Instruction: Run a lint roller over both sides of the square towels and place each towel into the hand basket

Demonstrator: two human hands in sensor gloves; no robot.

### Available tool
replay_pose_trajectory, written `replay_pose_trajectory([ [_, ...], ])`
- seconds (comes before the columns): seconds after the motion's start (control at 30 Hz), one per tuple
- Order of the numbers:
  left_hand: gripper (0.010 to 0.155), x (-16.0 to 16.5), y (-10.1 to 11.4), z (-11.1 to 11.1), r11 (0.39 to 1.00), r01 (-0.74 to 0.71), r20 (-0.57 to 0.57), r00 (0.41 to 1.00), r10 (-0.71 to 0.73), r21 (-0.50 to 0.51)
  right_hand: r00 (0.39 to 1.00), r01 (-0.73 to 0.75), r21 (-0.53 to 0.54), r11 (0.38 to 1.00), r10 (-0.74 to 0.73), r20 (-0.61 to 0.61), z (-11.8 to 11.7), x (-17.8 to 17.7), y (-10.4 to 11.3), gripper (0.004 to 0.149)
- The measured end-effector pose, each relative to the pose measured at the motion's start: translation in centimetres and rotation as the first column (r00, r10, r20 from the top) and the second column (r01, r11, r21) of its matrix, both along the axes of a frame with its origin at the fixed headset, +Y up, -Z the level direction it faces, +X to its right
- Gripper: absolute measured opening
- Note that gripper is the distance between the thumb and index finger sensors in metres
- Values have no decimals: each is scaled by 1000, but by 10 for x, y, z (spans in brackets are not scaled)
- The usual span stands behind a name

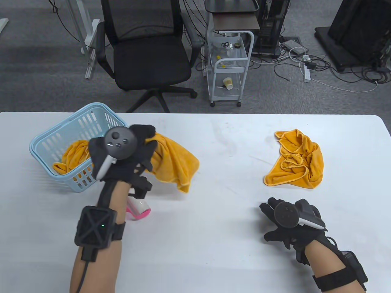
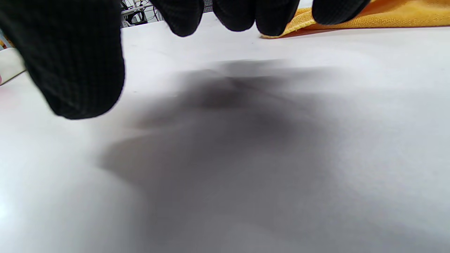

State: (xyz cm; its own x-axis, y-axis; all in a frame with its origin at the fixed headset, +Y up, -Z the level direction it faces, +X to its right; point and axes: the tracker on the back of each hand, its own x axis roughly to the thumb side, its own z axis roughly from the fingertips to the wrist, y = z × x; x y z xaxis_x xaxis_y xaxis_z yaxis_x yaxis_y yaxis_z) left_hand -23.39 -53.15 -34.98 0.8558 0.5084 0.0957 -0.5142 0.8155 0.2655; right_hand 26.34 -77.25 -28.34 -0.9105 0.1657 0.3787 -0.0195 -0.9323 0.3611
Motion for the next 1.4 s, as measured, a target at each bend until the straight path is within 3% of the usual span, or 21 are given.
replay_pose_trajectory([
  [0.1, 45, -46, 34, 5, 991, 34, -182, 983, -10, 130, 1000, 1, 1, 1000, -1, 0, 0, 0, 0, 97],
  [0.23, 45, -88, 45, -1, 975, 118, -351, 935, -46, 186, 1000, -2, 1, 1000, 2, 0, -1, -1, 0, 97],
  [0.33, 46, -105, 14, -25, 990, 127, -360, 928, -100, 53, 1000, -1, -3, 1000, 1, 2, -1, -2, 0, 97],
  [0.47, 45, -116, -54, -54, 947, 171, -293, 923, -250, -271, 1000, -10, -5, 1000, 10, 0, -1, -3, -1, 97],
  [0.57, 47, -110, -81, -51, 940, 166, -240, 940, -242, -298, 1000, -12, 4, 1000, 12, -1, -1, -3, 1, 97],
  [0.67, 50, -92, -82, -42, 932, 222, -193, 939, -283, -288, 1000, -11, 11, 1000, 11, -3, 0, -3, 2, 97],
  [0.77, 54, -61, -69, -26, 940, 250, -128, 950, -284, -233, 1000, -19, 17, 1000, 19, -10, 0, -5, 2, 96],
  [0.93, 62, 8, -48, 12, 954, 276, -9, 960, -279, -120, 1000, -24, 32, 999, 24, -3, 1, -5, 2, 96],
  [1.03, 64, 49, -49, 36, 957, 280, 59, 959, -276, -73, 1000, -31, 33, 999, 31, 1, 1, -5, 2, 96],
  [1.17, 63, 93, -71, 61, 957, 282, 136, 953, -272, -60, 999, -35, 40, 999, 34, 10, 1, -5, 2, 96],
  [1.27, 63, 117, -104, 74, 952, 290, 195, 944, -267, -95, 999, -30, 56, 998, 29, 23, 1, -3, 3, 96],
  [1.4, 64, 130, -155, 73, 932, 319, 240, 931, -274, -172, 998, -32, 88, 996, 26, 65, 1, 4, 6, 97],
])
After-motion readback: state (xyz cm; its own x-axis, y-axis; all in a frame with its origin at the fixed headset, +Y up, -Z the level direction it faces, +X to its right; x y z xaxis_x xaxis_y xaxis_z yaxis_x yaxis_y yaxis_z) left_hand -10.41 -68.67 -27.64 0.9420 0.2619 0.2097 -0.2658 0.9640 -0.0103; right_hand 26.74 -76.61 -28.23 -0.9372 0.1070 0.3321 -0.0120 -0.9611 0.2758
